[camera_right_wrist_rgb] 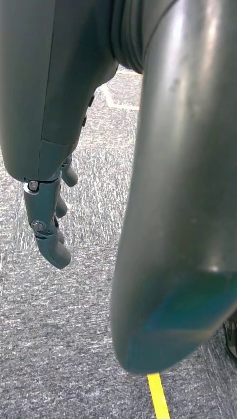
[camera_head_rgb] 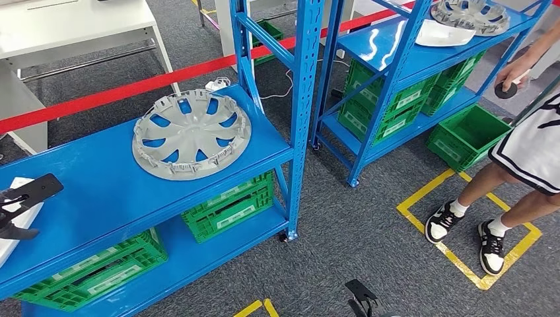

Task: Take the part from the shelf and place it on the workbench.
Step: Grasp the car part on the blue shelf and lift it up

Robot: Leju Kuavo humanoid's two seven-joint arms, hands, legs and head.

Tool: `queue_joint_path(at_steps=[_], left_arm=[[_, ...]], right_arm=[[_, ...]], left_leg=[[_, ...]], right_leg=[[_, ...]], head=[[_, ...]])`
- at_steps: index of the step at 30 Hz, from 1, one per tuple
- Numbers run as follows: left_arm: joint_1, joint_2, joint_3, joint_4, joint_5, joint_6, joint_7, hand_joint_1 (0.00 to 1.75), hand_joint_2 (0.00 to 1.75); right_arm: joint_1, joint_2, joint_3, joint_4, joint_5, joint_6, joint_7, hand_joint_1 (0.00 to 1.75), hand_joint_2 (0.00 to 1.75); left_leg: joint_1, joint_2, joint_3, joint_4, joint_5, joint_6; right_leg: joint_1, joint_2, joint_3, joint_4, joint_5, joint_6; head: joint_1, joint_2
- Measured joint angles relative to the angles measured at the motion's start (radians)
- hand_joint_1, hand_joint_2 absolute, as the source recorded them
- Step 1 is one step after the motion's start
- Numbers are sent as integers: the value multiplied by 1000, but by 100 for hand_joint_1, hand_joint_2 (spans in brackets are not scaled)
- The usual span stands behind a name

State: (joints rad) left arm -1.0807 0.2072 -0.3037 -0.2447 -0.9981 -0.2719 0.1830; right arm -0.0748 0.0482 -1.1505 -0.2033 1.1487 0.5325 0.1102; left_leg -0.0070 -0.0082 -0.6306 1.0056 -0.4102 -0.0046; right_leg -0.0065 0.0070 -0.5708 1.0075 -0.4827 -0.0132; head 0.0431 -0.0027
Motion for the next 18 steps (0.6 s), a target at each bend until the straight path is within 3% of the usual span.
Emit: queue_joint_path(at_steps=[18], left_arm=[[37, 1, 0, 15, -12, -48, 96, 0, 175]], right_arm=[[0, 1, 0, 0, 11, 0, 15, 0, 0]], left_leg=[[0, 0, 0, 0, 0, 0]], right_leg=[[0, 0, 0, 0, 0, 0]], head=[[0, 0]])
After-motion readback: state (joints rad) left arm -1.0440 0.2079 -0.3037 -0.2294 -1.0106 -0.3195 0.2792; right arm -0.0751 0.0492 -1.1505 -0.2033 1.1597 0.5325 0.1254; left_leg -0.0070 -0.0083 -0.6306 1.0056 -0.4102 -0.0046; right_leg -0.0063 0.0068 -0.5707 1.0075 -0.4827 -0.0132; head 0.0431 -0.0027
